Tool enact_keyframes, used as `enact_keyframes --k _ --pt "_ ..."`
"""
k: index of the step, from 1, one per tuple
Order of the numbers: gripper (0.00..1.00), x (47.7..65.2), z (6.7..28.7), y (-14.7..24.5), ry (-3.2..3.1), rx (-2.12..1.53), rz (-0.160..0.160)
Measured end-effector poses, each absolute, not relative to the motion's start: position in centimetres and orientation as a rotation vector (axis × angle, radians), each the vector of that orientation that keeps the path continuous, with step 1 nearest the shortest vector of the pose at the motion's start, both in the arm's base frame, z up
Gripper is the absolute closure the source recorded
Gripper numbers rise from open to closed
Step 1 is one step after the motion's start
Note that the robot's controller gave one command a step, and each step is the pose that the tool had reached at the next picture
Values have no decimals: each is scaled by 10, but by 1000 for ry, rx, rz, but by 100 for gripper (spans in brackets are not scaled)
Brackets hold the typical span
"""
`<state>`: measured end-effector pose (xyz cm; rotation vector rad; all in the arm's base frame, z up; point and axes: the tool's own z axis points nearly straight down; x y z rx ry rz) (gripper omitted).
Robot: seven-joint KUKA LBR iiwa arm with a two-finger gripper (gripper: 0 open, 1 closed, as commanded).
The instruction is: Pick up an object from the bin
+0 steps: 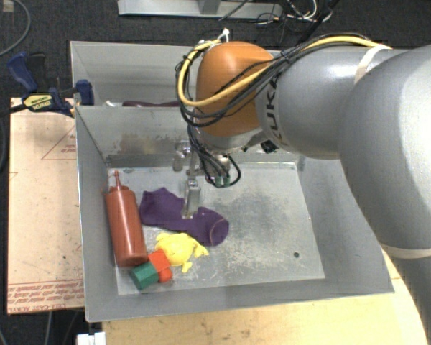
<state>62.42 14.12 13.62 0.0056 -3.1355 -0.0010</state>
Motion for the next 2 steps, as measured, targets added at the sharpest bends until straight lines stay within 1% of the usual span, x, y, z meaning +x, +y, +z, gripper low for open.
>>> enact_keyframes --k 1,2 --pt "0 626 141 141 -3143 1 -3" --pt "0 611 108 141 -3143 -182 -5"
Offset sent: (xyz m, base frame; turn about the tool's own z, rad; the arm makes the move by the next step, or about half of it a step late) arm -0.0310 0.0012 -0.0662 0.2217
